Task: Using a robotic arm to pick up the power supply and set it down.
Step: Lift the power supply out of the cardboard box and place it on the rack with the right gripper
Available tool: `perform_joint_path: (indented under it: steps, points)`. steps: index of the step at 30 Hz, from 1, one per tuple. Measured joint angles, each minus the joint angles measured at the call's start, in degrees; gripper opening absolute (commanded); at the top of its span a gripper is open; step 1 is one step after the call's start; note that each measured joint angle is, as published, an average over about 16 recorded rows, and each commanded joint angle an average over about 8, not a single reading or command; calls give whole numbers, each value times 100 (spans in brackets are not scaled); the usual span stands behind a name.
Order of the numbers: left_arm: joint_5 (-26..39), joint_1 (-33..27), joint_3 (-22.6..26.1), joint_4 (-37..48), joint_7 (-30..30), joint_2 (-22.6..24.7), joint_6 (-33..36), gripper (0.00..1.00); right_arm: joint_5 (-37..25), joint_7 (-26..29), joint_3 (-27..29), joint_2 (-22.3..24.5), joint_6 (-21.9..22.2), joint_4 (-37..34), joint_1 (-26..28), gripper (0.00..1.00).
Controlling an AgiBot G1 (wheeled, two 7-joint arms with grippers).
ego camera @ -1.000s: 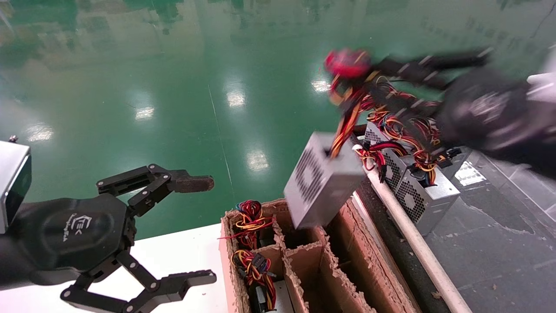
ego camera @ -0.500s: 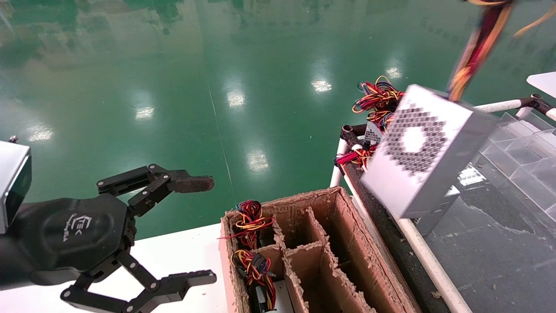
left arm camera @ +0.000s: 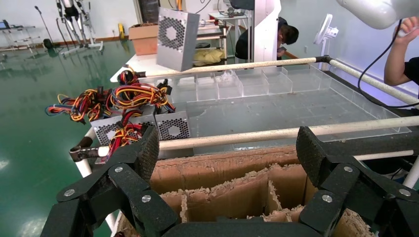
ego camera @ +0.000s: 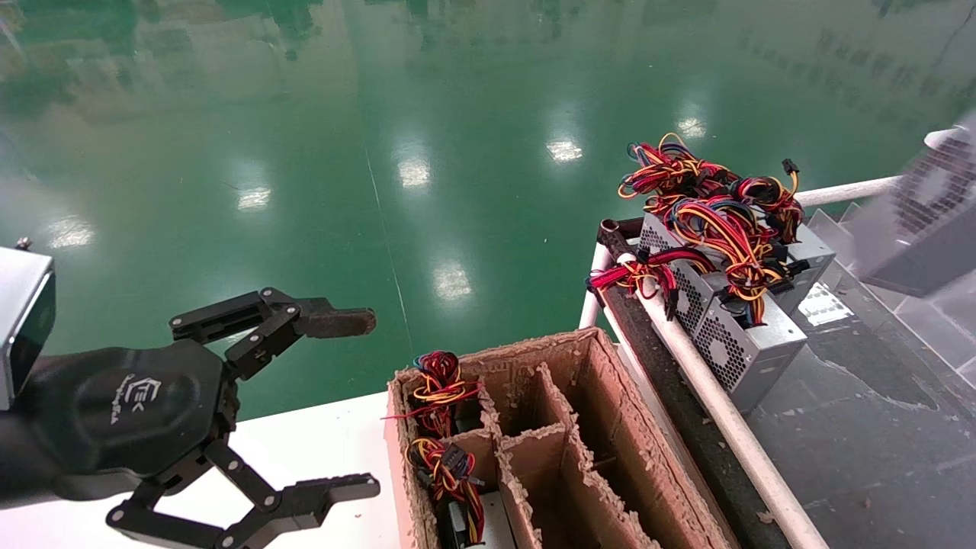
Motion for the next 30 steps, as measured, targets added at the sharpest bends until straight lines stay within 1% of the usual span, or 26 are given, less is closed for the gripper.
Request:
perform_joint_path:
  steps: [4, 8, 14, 19, 30]
  points:
    - [0, 0, 1, 0, 0, 0, 0, 100, -89, -170, 88, 11, -43, -340, -213, 0]
    - [-1, 0, 1, 0, 1, 0, 0, 100, -218, -264, 37, -69, -47, -578, -344, 0]
    - [-1, 0, 2, 0, 1, -1, -1, 100, -472, -323, -263, -353, 26, -761, -257, 0]
    - [-2, -1, 3, 0, 1, -1, -1, 100, -746, -349, -640, -672, 112, -871, 93, 0]
    - [-3, -1, 4, 0, 2, -2, -2, 100, -1435, -399, -1495, -1336, 137, -1330, 1228, 1]
